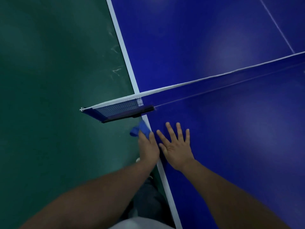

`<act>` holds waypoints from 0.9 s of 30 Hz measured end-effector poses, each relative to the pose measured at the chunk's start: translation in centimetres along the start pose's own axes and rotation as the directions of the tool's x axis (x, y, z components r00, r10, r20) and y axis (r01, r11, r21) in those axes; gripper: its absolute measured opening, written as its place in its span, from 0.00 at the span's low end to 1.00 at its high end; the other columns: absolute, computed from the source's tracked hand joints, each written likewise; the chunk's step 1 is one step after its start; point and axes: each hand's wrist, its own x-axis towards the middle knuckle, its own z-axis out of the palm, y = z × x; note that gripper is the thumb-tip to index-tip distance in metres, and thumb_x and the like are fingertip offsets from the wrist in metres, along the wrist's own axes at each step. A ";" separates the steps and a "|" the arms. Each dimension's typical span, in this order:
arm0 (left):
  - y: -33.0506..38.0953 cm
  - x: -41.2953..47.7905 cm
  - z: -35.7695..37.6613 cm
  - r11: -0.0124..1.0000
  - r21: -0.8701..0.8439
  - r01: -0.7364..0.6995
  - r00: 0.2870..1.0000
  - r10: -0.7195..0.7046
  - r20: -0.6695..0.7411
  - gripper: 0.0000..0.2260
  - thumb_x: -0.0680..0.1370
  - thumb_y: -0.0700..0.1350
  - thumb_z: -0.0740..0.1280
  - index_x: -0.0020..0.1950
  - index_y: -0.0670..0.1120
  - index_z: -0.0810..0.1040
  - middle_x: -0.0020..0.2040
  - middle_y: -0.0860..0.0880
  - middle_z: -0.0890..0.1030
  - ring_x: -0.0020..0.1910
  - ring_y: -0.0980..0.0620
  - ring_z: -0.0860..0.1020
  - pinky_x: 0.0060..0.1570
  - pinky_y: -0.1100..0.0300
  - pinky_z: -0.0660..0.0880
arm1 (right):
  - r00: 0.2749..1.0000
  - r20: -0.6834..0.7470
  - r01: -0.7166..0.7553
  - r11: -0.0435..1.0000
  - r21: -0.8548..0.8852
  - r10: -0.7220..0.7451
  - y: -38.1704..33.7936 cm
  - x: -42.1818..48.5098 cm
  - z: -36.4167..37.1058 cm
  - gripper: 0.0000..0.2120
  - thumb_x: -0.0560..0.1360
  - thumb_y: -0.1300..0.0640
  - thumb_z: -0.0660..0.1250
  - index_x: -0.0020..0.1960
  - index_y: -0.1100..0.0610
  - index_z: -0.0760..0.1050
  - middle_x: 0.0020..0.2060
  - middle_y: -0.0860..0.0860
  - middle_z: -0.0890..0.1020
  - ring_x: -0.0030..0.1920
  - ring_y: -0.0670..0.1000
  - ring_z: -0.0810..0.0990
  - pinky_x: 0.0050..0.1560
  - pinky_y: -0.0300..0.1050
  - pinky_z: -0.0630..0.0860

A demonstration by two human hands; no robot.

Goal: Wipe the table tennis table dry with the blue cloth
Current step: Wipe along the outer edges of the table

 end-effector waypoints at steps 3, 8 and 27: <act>-3.3 -3.4 -0.6 0.998 0.069 0.010 0.993 -0.018 0.115 0.25 0.85 0.52 0.56 0.80 0.46 0.55 0.70 0.48 0.70 0.65 0.52 0.71 0.67 0.53 0.68 | 1.000 0.016 0.001 1.000 0.004 -0.001 0.1 0.0 -0.2 0.28 0.83 0.35 0.34 0.81 0.40 0.43 0.81 0.51 0.46 0.79 0.62 0.44 0.73 0.70 0.41; -0.9 -0.7 -1.6 0.994 0.086 0.062 0.975 -0.079 0.208 0.22 0.86 0.50 0.55 0.78 0.44 0.58 0.69 0.44 0.72 0.60 0.50 0.73 0.60 0.56 0.69 | 0.999 0.037 0.008 1.000 0.007 -0.008 0.0 0.2 -0.2 0.29 0.75 0.32 0.20 0.75 0.35 0.25 0.76 0.46 0.26 0.76 0.59 0.26 0.73 0.68 0.31; 4.6 6.3 -13.5 0.625 0.498 -0.601 0.598 -0.062 0.799 0.27 0.83 0.53 0.61 0.79 0.47 0.58 0.71 0.39 0.65 0.60 0.39 0.74 0.55 0.55 0.70 | 0.713 0.283 -0.673 0.514 0.531 0.642 -18.4 -7.3 -1.5 0.33 0.84 0.40 0.50 0.82 0.55 0.44 0.81 0.50 0.42 0.81 0.52 0.40 0.79 0.44 0.41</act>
